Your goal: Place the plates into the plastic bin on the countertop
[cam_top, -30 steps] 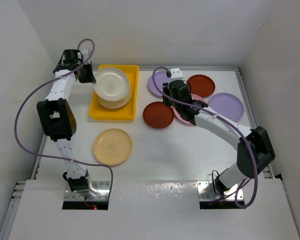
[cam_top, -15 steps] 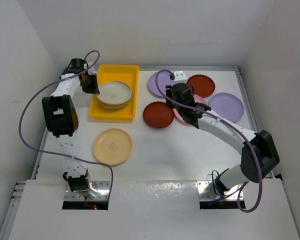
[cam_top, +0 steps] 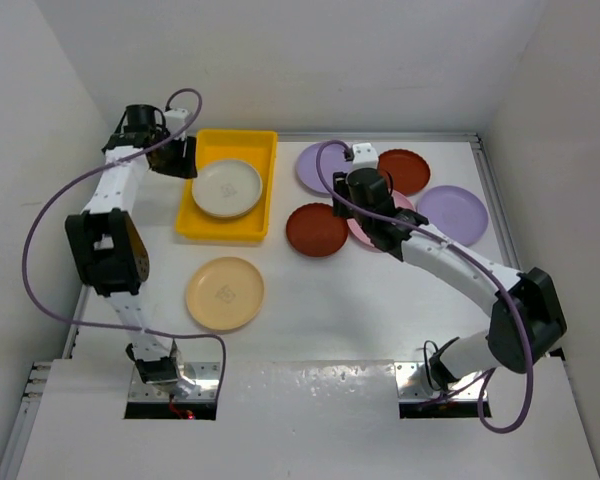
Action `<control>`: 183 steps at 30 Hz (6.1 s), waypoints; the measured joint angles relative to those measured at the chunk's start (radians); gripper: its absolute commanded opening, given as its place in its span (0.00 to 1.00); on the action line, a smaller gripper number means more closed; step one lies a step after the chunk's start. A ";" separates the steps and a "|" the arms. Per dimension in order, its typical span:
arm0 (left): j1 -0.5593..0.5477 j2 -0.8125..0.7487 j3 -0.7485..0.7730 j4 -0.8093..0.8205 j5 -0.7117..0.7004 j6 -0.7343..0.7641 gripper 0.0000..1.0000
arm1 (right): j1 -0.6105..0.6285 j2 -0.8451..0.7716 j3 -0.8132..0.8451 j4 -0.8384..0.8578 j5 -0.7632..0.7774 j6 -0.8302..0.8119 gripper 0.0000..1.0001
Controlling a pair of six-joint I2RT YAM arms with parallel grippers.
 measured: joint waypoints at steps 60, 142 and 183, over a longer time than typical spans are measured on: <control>-0.006 0.028 0.110 -0.164 0.241 0.092 0.00 | -0.486 0.087 -0.193 -0.226 -0.054 0.469 0.64; -0.226 0.035 0.172 -0.146 0.142 -0.003 0.00 | -0.119 0.333 0.374 -0.091 -0.452 0.195 0.85; 0.023 0.291 0.262 -0.101 -0.034 -0.142 0.39 | -0.386 0.933 0.721 -0.187 -0.266 0.822 0.14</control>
